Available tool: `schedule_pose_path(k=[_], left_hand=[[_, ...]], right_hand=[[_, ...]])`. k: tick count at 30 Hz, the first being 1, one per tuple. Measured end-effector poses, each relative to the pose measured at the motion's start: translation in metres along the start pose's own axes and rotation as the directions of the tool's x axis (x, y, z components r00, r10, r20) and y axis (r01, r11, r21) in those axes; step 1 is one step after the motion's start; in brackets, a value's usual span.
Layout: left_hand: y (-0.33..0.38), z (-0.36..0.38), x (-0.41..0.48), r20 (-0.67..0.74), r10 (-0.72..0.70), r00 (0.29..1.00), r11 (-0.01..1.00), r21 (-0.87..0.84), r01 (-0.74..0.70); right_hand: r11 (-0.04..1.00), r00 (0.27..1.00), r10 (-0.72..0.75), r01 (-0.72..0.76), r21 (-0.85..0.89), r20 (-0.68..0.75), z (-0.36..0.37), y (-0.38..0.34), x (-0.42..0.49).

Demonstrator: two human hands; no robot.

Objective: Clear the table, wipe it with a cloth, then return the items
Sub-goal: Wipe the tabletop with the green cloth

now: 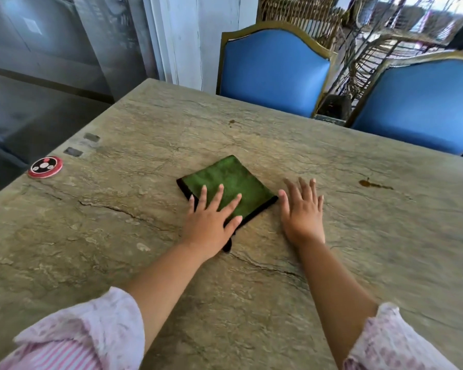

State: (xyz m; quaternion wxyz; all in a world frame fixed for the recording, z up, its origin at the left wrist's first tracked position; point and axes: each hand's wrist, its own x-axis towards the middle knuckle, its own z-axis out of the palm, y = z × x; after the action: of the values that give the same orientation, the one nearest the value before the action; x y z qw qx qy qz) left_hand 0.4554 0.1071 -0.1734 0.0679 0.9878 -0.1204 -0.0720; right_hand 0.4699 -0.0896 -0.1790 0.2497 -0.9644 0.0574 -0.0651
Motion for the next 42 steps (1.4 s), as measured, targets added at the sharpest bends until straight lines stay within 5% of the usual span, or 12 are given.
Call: schedule_pose_path(k=[10, 16, 22, 29, 36, 42], left_hand=[[0.013, -0.016, 0.144, 0.029, 0.014, 0.999, 1.0, -0.007, -0.013], [-0.018, -0.032, 0.193, 0.035, -0.206, 0.978, 0.978, -0.004, 0.206], [-0.031, -0.028, 0.125, 0.072, -0.399, 0.914, 0.916, 0.004, 0.4], [-0.006, -0.009, 0.03, -0.003, -0.205, 0.979, 0.976, 0.074, 0.205], [-0.056, -0.04, 0.135, 0.054, -0.429, 0.902, 0.903, 0.009, 0.429], [0.002, -0.028, 0.157, 0.052, -0.222, 0.974, 0.973, -0.054, 0.225]], right_hand=[[0.999, 0.999, 0.025, -0.023, -0.038, 0.033, 0.002, 0.005, 0.002], [0.995, 0.993, 0.051, -0.042, -0.085, 0.102, 0.005, 0.008, 0.006], [0.993, 0.989, 0.057, -0.042, -0.109, 0.137, 0.002, 0.005, 0.004], [0.991, 0.985, 0.068, -0.049, -0.121, 0.157, 0.0, 0.005, 0.002], [0.99, 0.989, 0.061, -0.043, -0.132, 0.134, 0.005, 0.006, 0.005], [0.993, 0.992, 0.052, -0.039, -0.113, 0.114, 0.005, 0.006, 0.006]])
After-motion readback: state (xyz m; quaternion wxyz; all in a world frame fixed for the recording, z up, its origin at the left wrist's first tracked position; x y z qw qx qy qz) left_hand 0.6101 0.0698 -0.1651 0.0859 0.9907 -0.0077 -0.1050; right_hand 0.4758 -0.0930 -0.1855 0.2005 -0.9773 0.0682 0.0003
